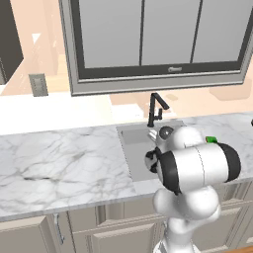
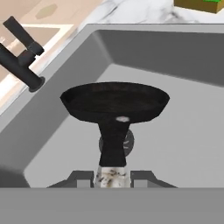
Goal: Pick the pan and sponge and place them into the sink. Then turn on the water.
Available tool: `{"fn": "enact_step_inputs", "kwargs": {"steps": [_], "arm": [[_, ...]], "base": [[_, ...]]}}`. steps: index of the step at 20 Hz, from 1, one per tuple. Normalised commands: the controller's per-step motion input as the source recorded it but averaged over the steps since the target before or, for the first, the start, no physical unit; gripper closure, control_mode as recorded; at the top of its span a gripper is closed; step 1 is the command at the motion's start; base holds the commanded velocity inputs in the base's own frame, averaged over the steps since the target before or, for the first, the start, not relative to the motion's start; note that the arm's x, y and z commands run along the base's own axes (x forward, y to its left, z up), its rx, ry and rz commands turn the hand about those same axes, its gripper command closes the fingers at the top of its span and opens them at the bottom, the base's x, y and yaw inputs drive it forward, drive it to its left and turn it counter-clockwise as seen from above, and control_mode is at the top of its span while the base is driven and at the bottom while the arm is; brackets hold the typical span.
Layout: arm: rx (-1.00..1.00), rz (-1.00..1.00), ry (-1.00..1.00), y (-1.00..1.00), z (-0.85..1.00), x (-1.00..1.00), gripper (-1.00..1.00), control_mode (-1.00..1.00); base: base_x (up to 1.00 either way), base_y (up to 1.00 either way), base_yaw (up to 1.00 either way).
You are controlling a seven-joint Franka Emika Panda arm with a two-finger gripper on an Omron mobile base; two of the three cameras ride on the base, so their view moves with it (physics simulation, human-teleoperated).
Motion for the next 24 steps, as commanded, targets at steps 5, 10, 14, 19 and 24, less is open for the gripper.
{"fn": "enact_step_inputs", "kwargs": {"steps": [5, 10, 14, 19, 24], "arm": [[0.01, -0.02, 0.00, -0.25, -0.22, 0.25, 1.00, -1.00], [0.08, 0.00, 0.00, -0.24, -0.28, 0.23, 1.00, -1.00], [0.12, 0.00, 0.00, -0.20, -0.27, 0.23, 1.00, -1.00], [0.16, 0.00, 0.00, -0.15, -0.20, 0.17, 1.00, -1.00], [0.17, 0.00, 0.00, -0.14, -0.10, 0.15, 1.00, -1.00]], "base": [[0.00, 0.00, 0.00], [0.00, 0.00, 0.00], [0.00, 0.00, 0.00], [0.00, 0.00, 0.00], [0.00, 0.00, 0.00]]}}
